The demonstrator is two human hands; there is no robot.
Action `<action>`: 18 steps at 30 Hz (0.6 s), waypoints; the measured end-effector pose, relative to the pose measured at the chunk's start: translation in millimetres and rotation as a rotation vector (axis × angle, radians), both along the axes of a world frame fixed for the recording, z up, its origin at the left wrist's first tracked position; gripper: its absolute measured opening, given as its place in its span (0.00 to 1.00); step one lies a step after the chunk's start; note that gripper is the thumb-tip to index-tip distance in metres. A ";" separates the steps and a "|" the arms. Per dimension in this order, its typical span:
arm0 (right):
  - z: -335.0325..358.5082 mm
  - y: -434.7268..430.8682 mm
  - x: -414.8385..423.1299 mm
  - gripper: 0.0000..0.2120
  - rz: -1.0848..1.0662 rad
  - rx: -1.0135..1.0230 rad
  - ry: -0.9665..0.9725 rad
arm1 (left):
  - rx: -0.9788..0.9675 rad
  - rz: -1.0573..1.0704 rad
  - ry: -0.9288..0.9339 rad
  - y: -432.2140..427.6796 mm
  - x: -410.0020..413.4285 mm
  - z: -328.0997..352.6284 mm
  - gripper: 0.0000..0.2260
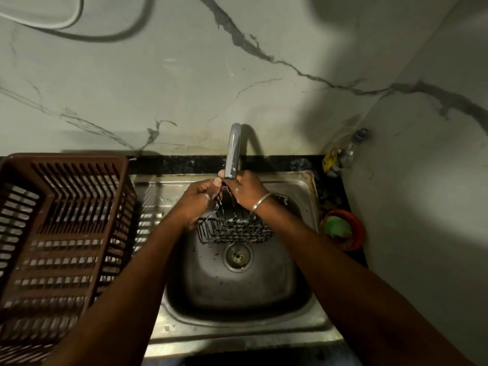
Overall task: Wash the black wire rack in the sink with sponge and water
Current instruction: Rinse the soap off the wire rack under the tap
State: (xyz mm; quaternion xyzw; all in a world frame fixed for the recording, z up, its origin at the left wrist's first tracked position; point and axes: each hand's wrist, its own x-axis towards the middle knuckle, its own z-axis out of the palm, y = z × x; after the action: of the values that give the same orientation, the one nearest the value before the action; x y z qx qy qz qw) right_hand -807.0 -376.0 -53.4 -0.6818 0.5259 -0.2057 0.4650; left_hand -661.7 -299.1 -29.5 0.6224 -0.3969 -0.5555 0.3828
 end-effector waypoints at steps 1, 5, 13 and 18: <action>-1.5 -2.1 -4.0 0.14 0.001 -0.008 0.005 | -0.015 -0.012 0.023 0.1 -1.4 3.1 0.15; -0.5 2.9 -13.5 0.15 0.039 -0.043 0.020 | -0.066 0.028 0.041 0.6 1.7 2.8 0.17; 4.8 10.7 -16.9 0.17 0.023 -0.116 0.147 | -0.082 0.190 0.156 1.3 9.6 -1.1 0.19; 12.5 8.9 -8.5 0.23 0.080 -0.191 0.289 | -0.083 0.230 0.198 4.2 9.6 -7.4 0.25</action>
State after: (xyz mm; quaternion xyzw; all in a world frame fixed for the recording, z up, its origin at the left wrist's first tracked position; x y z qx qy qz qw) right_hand -815.5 -367.1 -40.9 -0.7657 0.5378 -0.1357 0.3256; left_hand -652.0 -295.0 -36.9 0.5897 -0.3059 -0.5497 0.5065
